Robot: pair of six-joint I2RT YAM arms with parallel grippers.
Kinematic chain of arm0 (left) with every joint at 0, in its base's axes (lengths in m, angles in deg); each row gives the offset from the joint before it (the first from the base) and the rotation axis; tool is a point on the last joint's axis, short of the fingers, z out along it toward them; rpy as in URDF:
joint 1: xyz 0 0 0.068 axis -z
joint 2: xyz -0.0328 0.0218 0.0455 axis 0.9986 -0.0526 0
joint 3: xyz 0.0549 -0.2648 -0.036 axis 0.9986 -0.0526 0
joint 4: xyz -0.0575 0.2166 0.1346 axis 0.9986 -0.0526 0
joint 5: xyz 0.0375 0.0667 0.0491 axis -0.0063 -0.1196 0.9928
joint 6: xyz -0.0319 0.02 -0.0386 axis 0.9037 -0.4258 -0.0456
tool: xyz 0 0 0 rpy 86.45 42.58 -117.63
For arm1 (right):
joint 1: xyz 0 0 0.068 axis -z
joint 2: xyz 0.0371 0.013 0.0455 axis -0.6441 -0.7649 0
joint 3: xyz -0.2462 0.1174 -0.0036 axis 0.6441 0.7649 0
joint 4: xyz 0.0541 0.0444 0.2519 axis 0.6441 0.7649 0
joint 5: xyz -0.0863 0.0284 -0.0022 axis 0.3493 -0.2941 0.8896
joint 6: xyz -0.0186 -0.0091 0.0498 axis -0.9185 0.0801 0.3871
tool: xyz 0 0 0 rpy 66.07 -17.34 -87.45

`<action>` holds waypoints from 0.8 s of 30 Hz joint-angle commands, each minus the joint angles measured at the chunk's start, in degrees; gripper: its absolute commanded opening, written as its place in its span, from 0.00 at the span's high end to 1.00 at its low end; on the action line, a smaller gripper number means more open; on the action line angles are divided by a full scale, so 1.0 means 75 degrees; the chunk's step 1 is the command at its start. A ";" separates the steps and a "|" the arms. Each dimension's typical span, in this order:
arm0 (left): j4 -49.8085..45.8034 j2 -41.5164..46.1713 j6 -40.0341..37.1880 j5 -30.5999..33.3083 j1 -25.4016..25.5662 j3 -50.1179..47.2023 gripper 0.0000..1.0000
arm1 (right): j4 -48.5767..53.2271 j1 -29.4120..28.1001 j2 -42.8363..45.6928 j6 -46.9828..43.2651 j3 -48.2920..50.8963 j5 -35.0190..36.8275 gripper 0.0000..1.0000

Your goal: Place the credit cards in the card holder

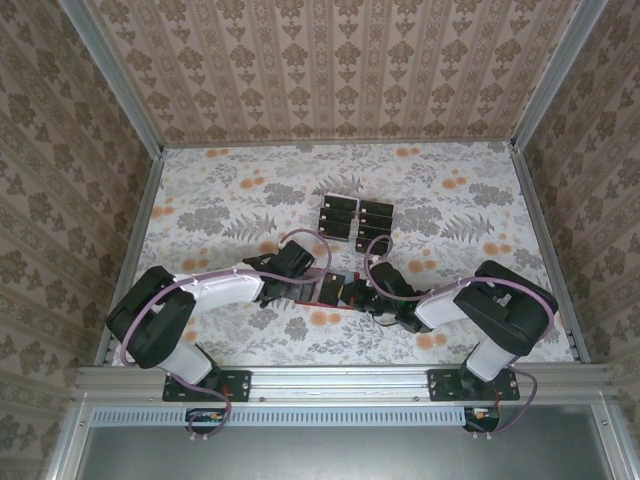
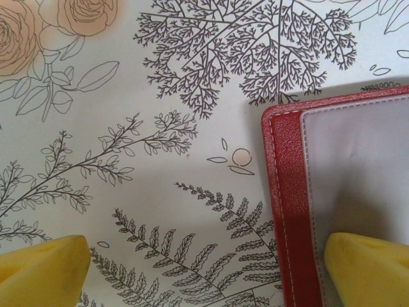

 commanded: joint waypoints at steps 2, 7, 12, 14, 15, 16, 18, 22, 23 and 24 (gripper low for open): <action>-0.0263 -0.0312 0.0024 0.0069 -0.0052 -0.0212 0.00 | 0.0008 -0.0020 -0.0242 0.0043 -0.0168 -0.0160 1.00; -0.0249 -0.0334 0.0033 0.0060 -0.0071 -0.0213 0.00 | -0.0030 -0.0023 -0.0368 0.0047 -0.0260 -0.0244 1.00; -0.0249 -0.0327 0.0037 0.0051 -0.0068 -0.0236 0.00 | -0.0099 -0.0026 -0.0475 0.0104 -0.0343 -0.0342 1.00; -0.0235 -0.0323 0.0046 0.0049 -0.0073 -0.0247 0.00 | -0.0135 -0.0027 -0.0502 0.0152 -0.0354 -0.0383 1.00; -0.0237 -0.0311 0.0046 0.0047 -0.0074 -0.0247 0.00 | -0.0125 -0.0024 -0.0506 0.0184 -0.0363 -0.0416 1.00; -0.0233 -0.0319 0.0044 0.0048 -0.0076 -0.0256 0.00 | -0.0124 -0.0027 -0.0508 0.0210 -0.0366 -0.0448 1.00; -0.0222 -0.0311 0.0047 0.0032 -0.0074 -0.0259 0.00 | -0.0073 -0.0019 -0.0509 0.0269 -0.0398 -0.0478 1.00; -0.0212 -0.0298 0.0050 0.0017 -0.0072 -0.0248 0.00 | 0.0193 -0.0021 -0.0478 0.0272 -0.0550 -0.0513 1.00; -0.0204 -0.0299 0.0047 0.0022 -0.0074 -0.0258 0.00 | 0.0252 -0.0030 -0.0478 0.0251 -0.0599 -0.0524 1.00; -0.0205 -0.0298 0.0048 0.0015 -0.0066 -0.0259 0.00 | 0.0325 -0.0020 -0.0478 0.0241 -0.0642 -0.0539 1.00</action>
